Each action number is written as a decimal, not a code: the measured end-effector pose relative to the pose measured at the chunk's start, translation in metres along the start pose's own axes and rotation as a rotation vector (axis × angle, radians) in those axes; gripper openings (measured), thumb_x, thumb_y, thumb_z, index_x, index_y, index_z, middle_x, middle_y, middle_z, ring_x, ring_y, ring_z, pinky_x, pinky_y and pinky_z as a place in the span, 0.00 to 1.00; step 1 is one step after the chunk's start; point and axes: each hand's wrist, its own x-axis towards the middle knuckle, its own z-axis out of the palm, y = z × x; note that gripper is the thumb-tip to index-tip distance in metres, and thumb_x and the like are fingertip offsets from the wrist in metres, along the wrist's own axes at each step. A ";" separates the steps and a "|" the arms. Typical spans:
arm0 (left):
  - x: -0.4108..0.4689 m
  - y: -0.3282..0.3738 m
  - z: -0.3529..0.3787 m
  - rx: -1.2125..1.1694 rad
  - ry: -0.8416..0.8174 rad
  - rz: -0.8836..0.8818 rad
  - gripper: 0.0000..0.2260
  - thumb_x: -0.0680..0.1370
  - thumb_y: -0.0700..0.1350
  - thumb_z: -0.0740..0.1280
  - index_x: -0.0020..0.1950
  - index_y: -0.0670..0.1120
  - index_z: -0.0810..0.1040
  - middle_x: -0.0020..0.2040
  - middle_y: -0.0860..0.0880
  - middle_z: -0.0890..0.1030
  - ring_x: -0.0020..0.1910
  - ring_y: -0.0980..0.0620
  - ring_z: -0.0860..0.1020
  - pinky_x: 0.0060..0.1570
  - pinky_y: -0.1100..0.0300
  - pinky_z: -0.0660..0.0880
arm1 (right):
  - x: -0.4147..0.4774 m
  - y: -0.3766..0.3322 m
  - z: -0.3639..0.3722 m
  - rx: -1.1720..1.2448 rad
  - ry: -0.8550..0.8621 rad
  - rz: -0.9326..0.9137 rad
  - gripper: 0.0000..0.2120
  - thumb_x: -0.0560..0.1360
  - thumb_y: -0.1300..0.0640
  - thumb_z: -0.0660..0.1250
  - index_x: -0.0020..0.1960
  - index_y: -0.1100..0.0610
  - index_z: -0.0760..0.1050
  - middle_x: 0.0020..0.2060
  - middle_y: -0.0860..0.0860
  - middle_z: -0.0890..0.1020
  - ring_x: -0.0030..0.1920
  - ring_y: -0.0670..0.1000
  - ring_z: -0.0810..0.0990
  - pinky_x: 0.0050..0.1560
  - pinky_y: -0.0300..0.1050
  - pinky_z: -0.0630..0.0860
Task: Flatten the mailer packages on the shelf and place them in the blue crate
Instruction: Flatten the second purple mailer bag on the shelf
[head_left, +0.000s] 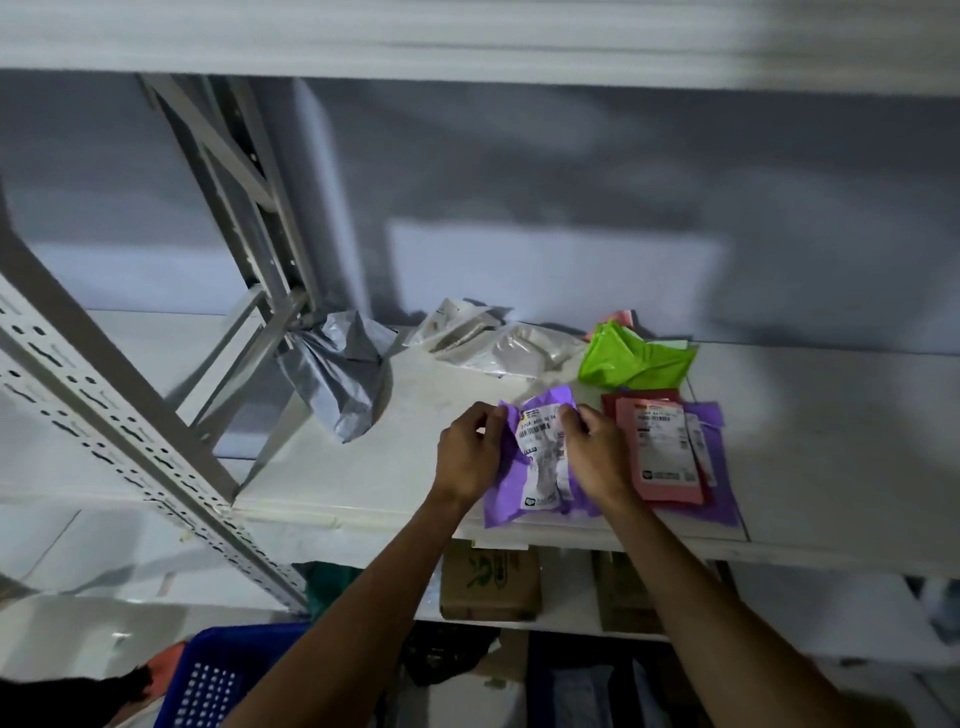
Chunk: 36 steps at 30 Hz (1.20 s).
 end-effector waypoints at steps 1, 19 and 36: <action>0.001 0.003 -0.001 0.036 0.018 0.051 0.12 0.85 0.51 0.60 0.48 0.48 0.80 0.41 0.53 0.82 0.42 0.49 0.80 0.43 0.53 0.76 | -0.001 -0.001 -0.005 0.003 0.012 -0.018 0.20 0.82 0.53 0.62 0.33 0.55 0.67 0.29 0.50 0.74 0.37 0.57 0.76 0.41 0.53 0.70; 0.004 0.028 -0.013 -0.253 0.274 -0.180 0.14 0.86 0.51 0.55 0.50 0.45 0.76 0.43 0.50 0.80 0.43 0.48 0.78 0.46 0.52 0.75 | -0.011 -0.025 -0.029 0.289 0.073 0.010 0.15 0.84 0.47 0.59 0.47 0.56 0.76 0.41 0.54 0.83 0.44 0.56 0.82 0.46 0.55 0.78; -0.012 -0.003 0.003 -0.090 0.204 -0.283 0.17 0.84 0.53 0.51 0.44 0.46 0.72 0.41 0.41 0.81 0.35 0.39 0.81 0.37 0.44 0.81 | -0.031 -0.011 -0.023 0.364 -0.363 0.297 0.15 0.82 0.51 0.64 0.56 0.64 0.80 0.38 0.58 0.84 0.32 0.55 0.83 0.33 0.45 0.80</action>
